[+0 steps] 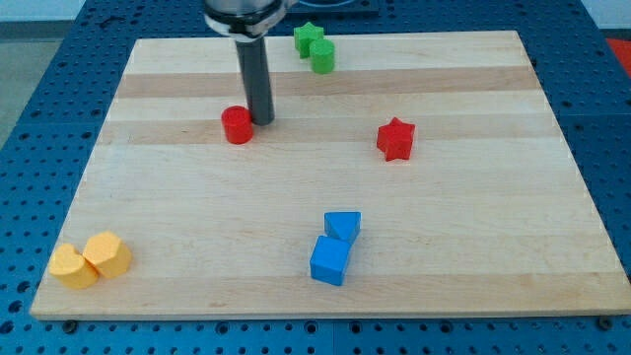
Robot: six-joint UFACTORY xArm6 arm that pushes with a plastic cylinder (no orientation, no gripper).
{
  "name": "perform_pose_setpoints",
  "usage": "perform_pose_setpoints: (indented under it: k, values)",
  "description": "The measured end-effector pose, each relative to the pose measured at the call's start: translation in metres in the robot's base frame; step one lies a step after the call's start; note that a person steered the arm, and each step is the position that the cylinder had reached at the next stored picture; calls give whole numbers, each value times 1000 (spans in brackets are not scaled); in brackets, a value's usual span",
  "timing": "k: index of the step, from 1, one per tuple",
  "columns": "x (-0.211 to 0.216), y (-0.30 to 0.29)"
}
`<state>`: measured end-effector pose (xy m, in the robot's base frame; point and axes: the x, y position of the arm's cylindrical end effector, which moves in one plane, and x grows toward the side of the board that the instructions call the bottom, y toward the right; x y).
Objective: Move red circle to center left
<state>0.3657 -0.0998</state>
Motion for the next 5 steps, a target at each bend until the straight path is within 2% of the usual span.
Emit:
perform_pose_setpoints:
  k: [2,3,5]
  values:
    - [8,-20]
    - [10,7]
    - [30,-36]
